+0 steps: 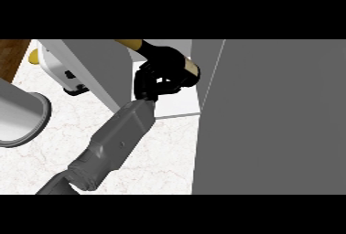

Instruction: Pick up the wine, place it into the cabinet and close the cabinet

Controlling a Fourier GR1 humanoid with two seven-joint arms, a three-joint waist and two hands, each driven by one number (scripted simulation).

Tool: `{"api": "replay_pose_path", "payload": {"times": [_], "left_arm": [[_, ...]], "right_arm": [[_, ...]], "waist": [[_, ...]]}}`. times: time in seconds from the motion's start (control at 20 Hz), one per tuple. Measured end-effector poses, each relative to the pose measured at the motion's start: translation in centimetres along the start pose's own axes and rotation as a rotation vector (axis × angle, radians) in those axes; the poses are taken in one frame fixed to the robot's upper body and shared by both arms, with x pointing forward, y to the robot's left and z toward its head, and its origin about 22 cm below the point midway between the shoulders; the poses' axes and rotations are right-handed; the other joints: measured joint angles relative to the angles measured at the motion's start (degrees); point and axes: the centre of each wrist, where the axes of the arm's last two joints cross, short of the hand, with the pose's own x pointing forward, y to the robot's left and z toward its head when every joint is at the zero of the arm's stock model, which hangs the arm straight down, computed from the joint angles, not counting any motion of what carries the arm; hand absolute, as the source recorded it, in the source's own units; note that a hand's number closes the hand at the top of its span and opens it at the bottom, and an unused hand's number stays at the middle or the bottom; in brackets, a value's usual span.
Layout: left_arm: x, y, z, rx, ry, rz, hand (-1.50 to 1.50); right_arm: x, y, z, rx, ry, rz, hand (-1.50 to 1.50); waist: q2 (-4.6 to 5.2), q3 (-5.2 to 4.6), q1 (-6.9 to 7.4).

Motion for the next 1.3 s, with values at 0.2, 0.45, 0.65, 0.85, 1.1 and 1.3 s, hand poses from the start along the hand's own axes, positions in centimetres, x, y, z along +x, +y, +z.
{"api": "replay_pose_path", "payload": {"times": [0.2,0.45,0.65,0.85,1.1,1.3], "left_arm": [[-0.8,0.3,0.8,-0.013,0.008,0.002,1.5],[-0.8,0.2,1.1,0.017,0.003,0.022,1.5],[-0.6,-0.2,1.2,0.044,-0.017,0.047,-1.5],[-0.5,-0.5,1.2,0.076,-0.028,0.063,-1.5],[-0.5,-1.1,1.4,0.099,-0.031,0.075,-1.5],[-0.2,-1.8,1.1,0.101,-0.032,0.048,-1.5]], "right_arm": [[-0.2,-0.1,-0.2,0.009,-0.009,-0.002,-1.5],[0.2,0.1,-0.4,0.024,-0.009,-0.009,-1.5],[0.3,0.1,-0.7,0.024,-0.009,-0.012,-1.5],[0.4,0.1,-0.6,0.02,-0.012,-0.013,-1.5],[0.3,0.5,-0.5,0.028,-0.01,-0.014,-1.5],[0.1,0.4,-0.4,0.021,-0.012,-0.012,-1.5]], "waist": [[0.08,-0.01,-0.42],[0.1,-0.04,-1.09],[0.16,-0.04,-1.17],[0.2,-0.04,-1.35],[0.29,-0.03,-1.7],[0.28,-0.01,-1.42]]}}
